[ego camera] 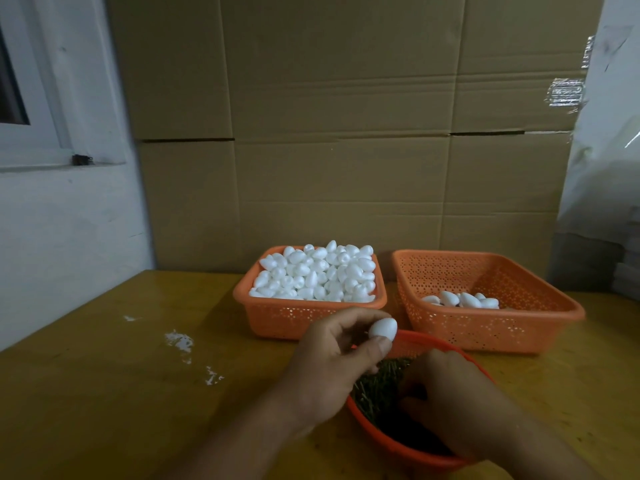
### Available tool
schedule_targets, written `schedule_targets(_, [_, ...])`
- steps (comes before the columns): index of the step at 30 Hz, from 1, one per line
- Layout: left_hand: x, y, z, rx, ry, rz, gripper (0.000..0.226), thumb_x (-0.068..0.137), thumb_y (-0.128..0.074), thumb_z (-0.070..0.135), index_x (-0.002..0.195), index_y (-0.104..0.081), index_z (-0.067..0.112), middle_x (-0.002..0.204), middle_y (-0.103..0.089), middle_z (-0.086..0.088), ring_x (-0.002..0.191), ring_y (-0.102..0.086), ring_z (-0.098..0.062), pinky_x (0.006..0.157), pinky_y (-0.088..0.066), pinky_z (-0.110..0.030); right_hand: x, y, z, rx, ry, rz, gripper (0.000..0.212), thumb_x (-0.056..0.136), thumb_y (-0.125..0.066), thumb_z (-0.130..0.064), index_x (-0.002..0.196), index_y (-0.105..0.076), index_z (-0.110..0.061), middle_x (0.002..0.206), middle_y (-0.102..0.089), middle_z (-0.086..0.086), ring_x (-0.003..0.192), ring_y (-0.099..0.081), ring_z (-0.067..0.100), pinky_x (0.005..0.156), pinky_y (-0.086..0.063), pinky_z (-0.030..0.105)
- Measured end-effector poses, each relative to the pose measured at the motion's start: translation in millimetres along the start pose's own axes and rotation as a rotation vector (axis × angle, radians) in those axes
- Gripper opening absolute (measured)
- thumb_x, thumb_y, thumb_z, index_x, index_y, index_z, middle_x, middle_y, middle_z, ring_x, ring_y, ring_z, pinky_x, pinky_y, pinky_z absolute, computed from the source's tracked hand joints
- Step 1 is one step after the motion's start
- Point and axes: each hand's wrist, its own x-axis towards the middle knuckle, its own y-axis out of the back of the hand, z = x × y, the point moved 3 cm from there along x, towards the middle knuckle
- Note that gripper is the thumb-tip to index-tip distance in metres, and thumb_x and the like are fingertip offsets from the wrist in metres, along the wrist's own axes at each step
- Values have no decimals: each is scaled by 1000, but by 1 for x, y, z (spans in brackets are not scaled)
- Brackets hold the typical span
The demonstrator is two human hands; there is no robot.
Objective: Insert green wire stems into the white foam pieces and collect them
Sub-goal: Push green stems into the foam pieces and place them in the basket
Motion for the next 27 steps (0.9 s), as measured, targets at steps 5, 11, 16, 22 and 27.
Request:
schedule_targets(5, [2,1,3,-346,148,7,30,93,-64,16,122,-70,19,98,-70,-17,77,-63,-19,69,-52,-29,-3,6,-1,48,57,150,13,90,-66,-37,87,-74,-27,82,-71,-7,76,-63,7,76,-53,29])
schedule_targets(11, [1,3,4,-519,273,-8,17,95,-57,14,108,-63,5,101,-71,-24,74,-66,-22,63,-53,-28,-13,14,-3,163,158,259,17,91,-68,-22,98,-76,-36,88,-74,-14,82,-67,4,77,-53,29])
schedule_targets(16, [0,3,4,-544,337,-28,22,89,-62,27,99,-67,8,95,-72,-19,72,-66,-19,61,-52,-26,-21,24,-2,261,208,447,27,93,-67,-16,107,-75,-38,87,-72,-23,81,-66,-3,73,-52,23])
schedule_targets(22, [0,3,3,-563,389,-9,27,88,-62,31,102,-69,9,86,-71,-16,65,-64,-18,56,-50,-24,-24,26,-2,538,272,619,6,92,-58,-31,93,-60,-37,86,-74,-17,79,-69,2,67,-54,25])
schedule_targets(27, [-1,3,2,-554,433,10,24,89,-65,37,85,-77,17,76,-68,-11,58,-60,-16,51,-46,-22,-27,27,-10,888,318,711,9,81,-66,-40,83,-68,-32,83,-72,-1,72,-68,13,63,-52,20])
